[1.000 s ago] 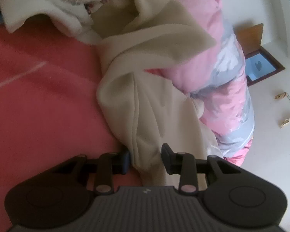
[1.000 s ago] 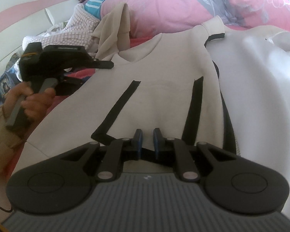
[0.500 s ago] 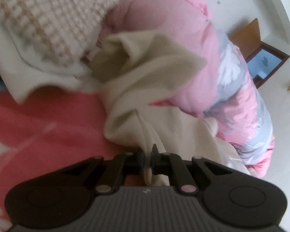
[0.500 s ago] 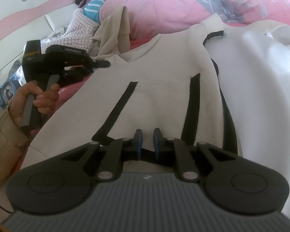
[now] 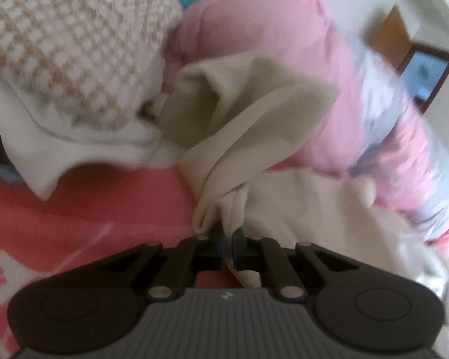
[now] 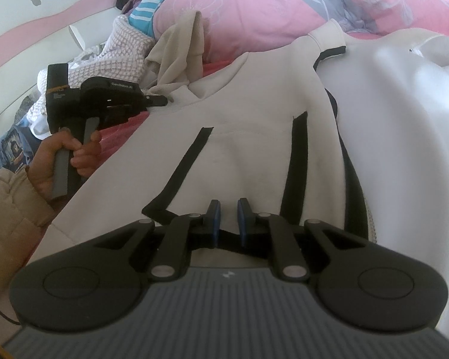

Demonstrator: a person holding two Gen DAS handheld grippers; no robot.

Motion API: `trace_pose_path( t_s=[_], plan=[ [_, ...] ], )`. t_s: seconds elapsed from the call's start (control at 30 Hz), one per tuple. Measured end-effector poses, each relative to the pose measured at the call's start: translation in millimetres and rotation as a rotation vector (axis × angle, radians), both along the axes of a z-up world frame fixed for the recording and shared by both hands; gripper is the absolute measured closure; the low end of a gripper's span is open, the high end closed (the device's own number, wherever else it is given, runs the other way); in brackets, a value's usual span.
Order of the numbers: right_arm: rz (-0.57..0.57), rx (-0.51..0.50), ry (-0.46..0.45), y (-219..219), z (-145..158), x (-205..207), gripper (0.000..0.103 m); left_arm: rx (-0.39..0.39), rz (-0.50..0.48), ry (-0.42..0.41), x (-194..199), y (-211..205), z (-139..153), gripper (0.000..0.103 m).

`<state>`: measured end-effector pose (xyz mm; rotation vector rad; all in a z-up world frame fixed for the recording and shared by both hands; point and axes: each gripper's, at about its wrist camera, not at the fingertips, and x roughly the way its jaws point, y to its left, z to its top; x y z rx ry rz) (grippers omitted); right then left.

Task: Fold clothes

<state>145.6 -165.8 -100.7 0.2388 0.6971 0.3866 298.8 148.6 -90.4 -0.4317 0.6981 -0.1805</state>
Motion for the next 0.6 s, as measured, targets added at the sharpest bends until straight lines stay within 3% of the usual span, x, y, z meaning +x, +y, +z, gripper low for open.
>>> trace_pose_path(
  t_s=[0.2,0.27,0.33,0.4,0.5,0.6],
  plan=[
    [0.000,0.001,-0.001,0,0,-2,0.093,-0.090,0.001,0.041,-3,13,1,0.090],
    [0.001,-0.001,-0.001,0,0,-2,0.093,-0.115,0.005,0.045,-9,17,3,0.081],
    [0.001,-0.003,-0.001,0,0,-1,0.093,-0.112,0.012,0.035,-18,20,8,0.058],
    [0.001,-0.004,-0.001,0,0,0,0.093,-0.072,0.025,0.012,-31,23,15,0.047],
    [0.000,-0.005,-0.001,0,0,0,0.093,-0.003,0.037,-0.026,-49,21,27,0.047],
    [-0.001,-0.008,-0.002,1,0,0,0.093,-0.014,-0.001,-0.075,-67,18,40,0.051]
  ],
)
